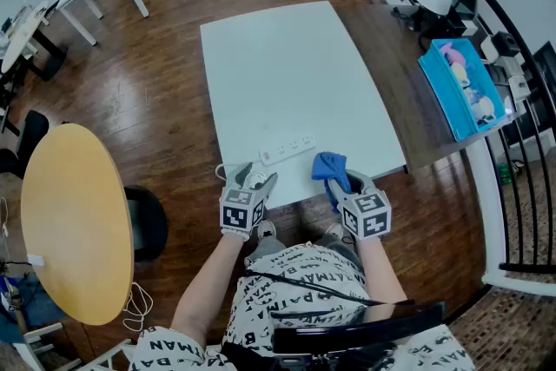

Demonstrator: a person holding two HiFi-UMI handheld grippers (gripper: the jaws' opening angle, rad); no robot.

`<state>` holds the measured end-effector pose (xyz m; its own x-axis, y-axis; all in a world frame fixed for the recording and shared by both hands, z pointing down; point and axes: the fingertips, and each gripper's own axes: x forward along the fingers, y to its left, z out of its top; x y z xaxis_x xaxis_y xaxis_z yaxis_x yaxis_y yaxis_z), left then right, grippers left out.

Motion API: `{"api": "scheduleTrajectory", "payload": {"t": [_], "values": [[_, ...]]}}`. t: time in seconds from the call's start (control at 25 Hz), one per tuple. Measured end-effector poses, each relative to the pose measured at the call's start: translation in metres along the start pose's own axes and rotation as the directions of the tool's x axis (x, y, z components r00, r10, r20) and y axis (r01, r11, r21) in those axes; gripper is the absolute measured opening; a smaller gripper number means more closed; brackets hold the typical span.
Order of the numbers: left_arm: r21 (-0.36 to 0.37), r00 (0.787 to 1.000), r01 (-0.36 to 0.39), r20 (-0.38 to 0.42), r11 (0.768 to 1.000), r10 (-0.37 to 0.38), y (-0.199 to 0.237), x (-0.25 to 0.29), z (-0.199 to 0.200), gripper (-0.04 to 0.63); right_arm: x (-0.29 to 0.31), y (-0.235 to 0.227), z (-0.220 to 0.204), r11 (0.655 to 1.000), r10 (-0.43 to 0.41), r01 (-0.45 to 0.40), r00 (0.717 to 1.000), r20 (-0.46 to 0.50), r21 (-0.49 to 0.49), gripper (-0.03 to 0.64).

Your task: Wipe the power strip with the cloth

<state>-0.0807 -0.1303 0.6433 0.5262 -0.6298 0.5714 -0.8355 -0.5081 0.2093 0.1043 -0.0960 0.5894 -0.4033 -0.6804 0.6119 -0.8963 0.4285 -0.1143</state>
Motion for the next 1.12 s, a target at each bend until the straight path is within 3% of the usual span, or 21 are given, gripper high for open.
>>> {"api": "scheduleTrajectory", "payload": {"t": [0.16,0.32,0.48,0.64,1.12], "values": [[0.109,0.997,0.068,-0.055,0.992,-0.062,0.008,0.023,-0.005,0.358,-0.001,0.001,0.001,0.999,-0.036,0.036,0.999,0.010,0.024,0.120],[0.210,0.989,0.127,-0.102,0.969,-0.107,0.014,0.046,-0.006,0.404,-0.006,0.003,-0.010,0.995,-0.078,0.077,0.997,0.005,0.070,0.120],[0.352,0.981,0.189,-0.112,0.917,-0.159,0.016,0.063,0.000,0.405,-0.013,0.006,-0.021,0.988,-0.116,0.117,0.993,-0.012,0.103,0.120],[0.439,0.969,0.242,-0.147,0.865,-0.197,0.019,0.078,-0.005,0.405,-0.016,0.011,-0.028,0.983,-0.141,0.143,0.990,-0.024,0.115,0.120],[0.478,0.928,0.363,-0.266,0.800,-0.262,0.013,0.109,-0.030,0.373,-0.016,0.013,-0.032,0.977,-0.166,0.170,0.985,-0.045,0.131,0.120]]}}
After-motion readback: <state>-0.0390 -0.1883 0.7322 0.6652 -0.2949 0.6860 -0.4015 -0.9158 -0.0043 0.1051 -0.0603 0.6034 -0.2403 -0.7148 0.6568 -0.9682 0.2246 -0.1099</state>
